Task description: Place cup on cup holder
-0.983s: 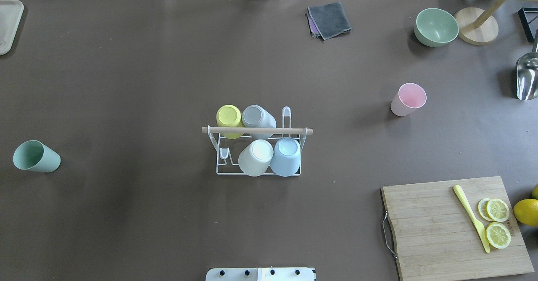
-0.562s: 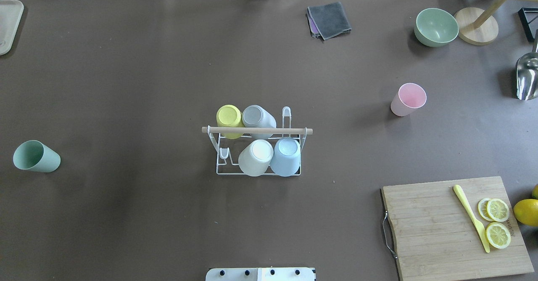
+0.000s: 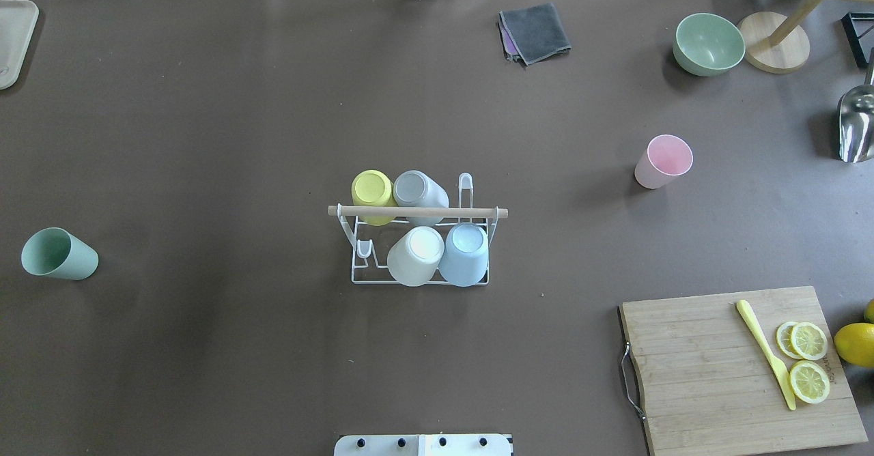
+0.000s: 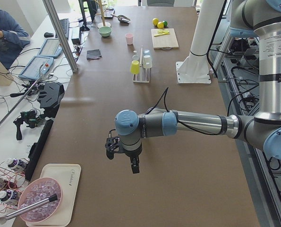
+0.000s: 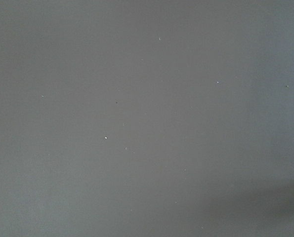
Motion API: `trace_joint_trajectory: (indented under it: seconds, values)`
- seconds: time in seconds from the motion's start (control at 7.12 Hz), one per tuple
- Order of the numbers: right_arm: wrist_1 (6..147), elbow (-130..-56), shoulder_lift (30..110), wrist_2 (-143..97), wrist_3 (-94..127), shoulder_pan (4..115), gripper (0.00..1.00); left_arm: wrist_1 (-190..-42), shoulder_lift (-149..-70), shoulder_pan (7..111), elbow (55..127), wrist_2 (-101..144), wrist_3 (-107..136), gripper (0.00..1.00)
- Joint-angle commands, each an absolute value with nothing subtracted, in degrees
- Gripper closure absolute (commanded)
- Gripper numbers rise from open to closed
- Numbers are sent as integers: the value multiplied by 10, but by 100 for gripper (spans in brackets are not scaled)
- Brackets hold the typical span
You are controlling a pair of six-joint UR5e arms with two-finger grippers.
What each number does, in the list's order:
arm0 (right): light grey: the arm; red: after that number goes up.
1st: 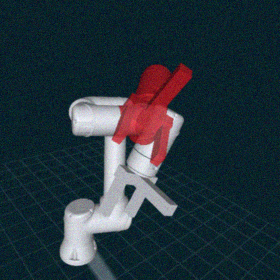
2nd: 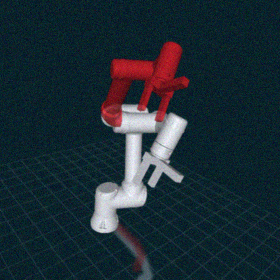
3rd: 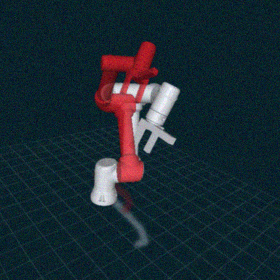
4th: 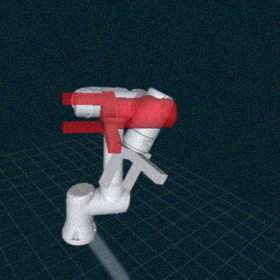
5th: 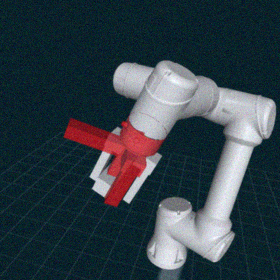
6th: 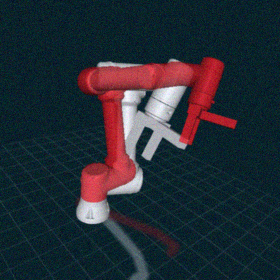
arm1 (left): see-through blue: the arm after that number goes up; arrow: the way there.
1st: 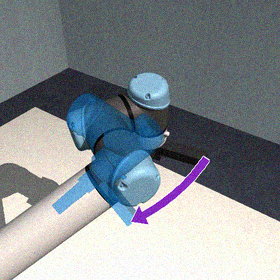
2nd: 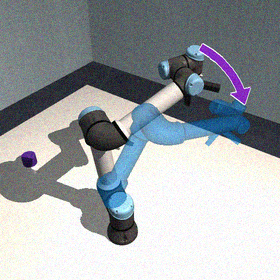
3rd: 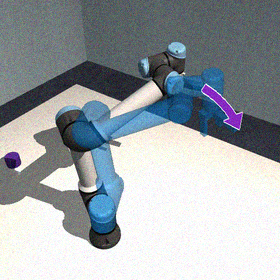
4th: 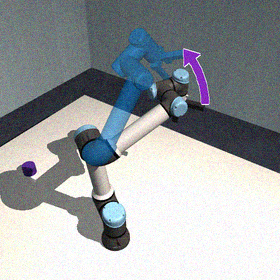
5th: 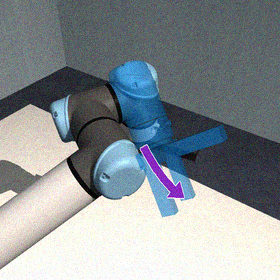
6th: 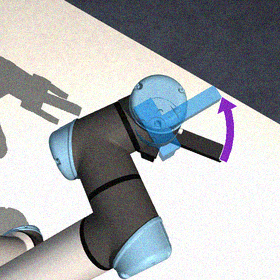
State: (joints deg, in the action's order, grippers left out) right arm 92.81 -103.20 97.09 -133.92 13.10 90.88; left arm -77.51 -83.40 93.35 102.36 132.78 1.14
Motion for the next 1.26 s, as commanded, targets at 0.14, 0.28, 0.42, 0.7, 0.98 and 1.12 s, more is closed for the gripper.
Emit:
trace_joint_trajectory:
  seconds: [0.14,0.28,0.42,0.7,0.98,1.12]
  values:
    - [928,-1041,974,-1342,130,916,0,-758,-926,903,951,1326,16,2]
    - [929,-1042,976,-1335,131,915,0,-708,-973,881,926,1326,17,2]
    - [929,-1043,977,-1336,131,915,0,-681,-1004,860,912,1325,17,2]
    - [927,-1043,977,-1339,130,913,0,-691,-1033,834,944,1325,16,2]
    - [928,-1045,933,-1340,136,882,0,-689,-1061,747,934,1324,19,2]
    - [927,-1046,910,-1341,137,853,0,-689,-1068,718,930,1322,19,2]
